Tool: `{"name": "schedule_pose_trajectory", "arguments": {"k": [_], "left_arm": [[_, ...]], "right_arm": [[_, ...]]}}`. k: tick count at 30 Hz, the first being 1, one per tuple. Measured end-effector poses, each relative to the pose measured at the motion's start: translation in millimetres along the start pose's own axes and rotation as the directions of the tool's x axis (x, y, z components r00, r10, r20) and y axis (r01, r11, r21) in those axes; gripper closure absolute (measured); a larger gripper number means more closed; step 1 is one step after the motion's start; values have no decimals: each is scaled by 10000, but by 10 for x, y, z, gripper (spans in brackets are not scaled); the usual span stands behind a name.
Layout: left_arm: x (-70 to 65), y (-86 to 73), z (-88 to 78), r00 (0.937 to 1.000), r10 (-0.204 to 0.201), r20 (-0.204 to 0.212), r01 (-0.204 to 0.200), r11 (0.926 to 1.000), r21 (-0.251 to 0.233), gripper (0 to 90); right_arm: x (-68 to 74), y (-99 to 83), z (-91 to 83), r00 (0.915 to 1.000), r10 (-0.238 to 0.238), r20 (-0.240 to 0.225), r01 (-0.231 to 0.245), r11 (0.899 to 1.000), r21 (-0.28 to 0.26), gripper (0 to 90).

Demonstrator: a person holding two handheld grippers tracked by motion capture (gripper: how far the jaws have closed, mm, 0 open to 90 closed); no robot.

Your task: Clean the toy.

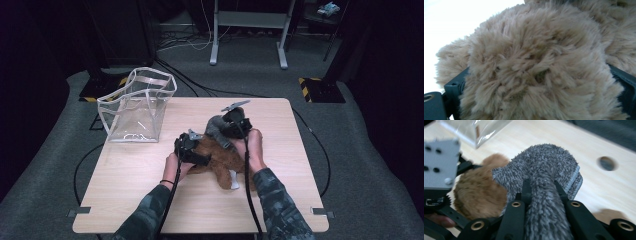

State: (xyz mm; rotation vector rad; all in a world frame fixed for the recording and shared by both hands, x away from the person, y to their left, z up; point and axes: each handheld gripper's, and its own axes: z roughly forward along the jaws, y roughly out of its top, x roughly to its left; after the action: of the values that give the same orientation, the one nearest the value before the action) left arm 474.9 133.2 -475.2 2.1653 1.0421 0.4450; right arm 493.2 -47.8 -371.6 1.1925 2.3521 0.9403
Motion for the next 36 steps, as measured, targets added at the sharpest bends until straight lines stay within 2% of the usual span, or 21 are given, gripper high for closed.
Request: {"name": "schedule_pose_trajectory", "arguments": {"k": [1, 3, 5, 6, 7, 13, 16, 19, 22, 26, 27, 29, 31, 33, 36], "left_arm": [[-2, -1, 0, 10000, -2, -22, 2, 10000, 7, 37], [-5, 0, 0, 10000, -21, -35, 21, 10000, 24, 37], [-6, 0, 0, 10000, 0, -2, 0, 10000, 29, 37], [-11, 4, -2, 10000, 38, -14, -38, 10000, 80, 37], [-12, 6, -4, 10000, 77, -24, -77, 9999, 103, 37], [-21, 6, -1, 10000, 32, -44, -32, 10000, 35, 37], [-31, 10, -4, 10000, 58, -63, -58, 10000, 37, 37], [-36, 10, -3, 10000, 23, -85, -23, 10000, 20, 37], [-23, 6, -5, 10000, -11, -15, 11, 10000, 60, 37], [-14, 4, -6, 10000, -57, 7, 57, 10000, 72, 37], [-12, 1, -3, 9999, -104, 22, 104, 9999, 23, 37], [-3, -1, -3, 9999, -115, 45, 115, 9999, 4, 37], [6, -2, -1, 9998, -137, 108, 137, 9999, -2, 36], [3, 0, -3, 9999, -124, 82, 124, 9999, 26, 36], [7, 1, -1, 9999, -133, 106, 133, 9999, 9, 37]], "right_arm": [[56, -5, 86, 9998, -204, -21, 205, 9994, 273, 775], [131, -48, 260, 9987, -460, 223, 445, 9969, 654, 775], [117, -103, 345, 9962, -729, 478, 682, 9934, 925, 776], [80, -127, 353, 9965, -681, 484, 634, 9938, 917, 777], [31, -144, 334, 9979, -361, 540, 313, 9957, 869, 777], [-278, -256, 159, 9930, 132, 1172, -237, 9958, 890, 777], [-447, -351, 81, 9894, 642, 1302, -752, 9938, 819, 777], [-599, -453, 31, 9808, 1370, 1390, -1495, 9852, 840, 777], [-728, -541, 25, 9736, 1604, 1623, -1753, 9811, 820, 777], [-860, -687, 43, 9635, 1776, 2003, -2031, 9725, 1144, 777], [-869, -695, 25, 9626, 1851, 1979, -2096, 9715, 1109, 777], [-847, -668, -73, 9605, 1977, 1956, -2142, 9745, 665, 776], [-797, -606, -164, 9652, 1881, 1816, -1968, 9799, 311, 776], [-697, -508, -266, 9713, 1760, 1601, -1778, 9841, -33, 776], [-474, -344, -341, 9873, 1203, 1036, -1163, 9923, -435, 775]]}}
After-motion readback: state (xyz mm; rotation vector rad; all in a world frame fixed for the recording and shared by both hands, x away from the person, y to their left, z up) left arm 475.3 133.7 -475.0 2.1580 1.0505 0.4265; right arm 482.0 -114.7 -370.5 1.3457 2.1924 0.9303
